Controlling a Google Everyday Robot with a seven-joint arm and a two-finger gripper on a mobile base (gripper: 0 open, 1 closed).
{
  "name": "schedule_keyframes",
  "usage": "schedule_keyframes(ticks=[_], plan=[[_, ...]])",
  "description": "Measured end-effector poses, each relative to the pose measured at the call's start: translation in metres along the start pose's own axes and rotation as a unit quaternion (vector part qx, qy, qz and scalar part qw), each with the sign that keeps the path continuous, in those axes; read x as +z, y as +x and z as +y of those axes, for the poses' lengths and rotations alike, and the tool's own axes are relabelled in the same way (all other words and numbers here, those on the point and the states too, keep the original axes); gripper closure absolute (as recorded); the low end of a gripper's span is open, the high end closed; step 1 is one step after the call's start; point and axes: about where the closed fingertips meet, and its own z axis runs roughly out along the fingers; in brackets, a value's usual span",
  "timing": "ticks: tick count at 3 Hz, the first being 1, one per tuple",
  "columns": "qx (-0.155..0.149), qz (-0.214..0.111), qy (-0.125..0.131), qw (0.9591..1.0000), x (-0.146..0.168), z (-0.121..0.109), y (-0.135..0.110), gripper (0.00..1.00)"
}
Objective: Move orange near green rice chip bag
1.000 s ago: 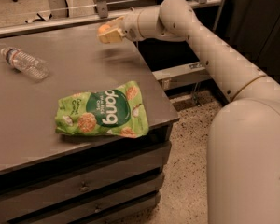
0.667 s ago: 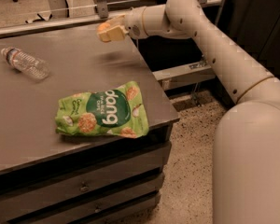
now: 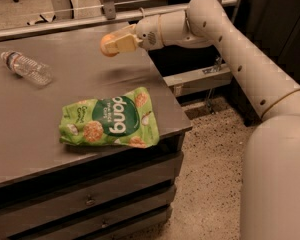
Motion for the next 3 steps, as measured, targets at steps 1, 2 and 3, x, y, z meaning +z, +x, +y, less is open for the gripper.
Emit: schedule_keyframes(ticks=[1, 2, 3], plan=[[0.032, -0.013, -0.067, 0.9972, 0.001, 0.035, 0.005, 1.00], [0.039, -0.011, -0.104, 0.9937, -0.007, 0.049, 0.016, 1.00], [0.032, -0.002, -0.117, 0.9926, -0.023, 0.046, 0.033, 1.00]])
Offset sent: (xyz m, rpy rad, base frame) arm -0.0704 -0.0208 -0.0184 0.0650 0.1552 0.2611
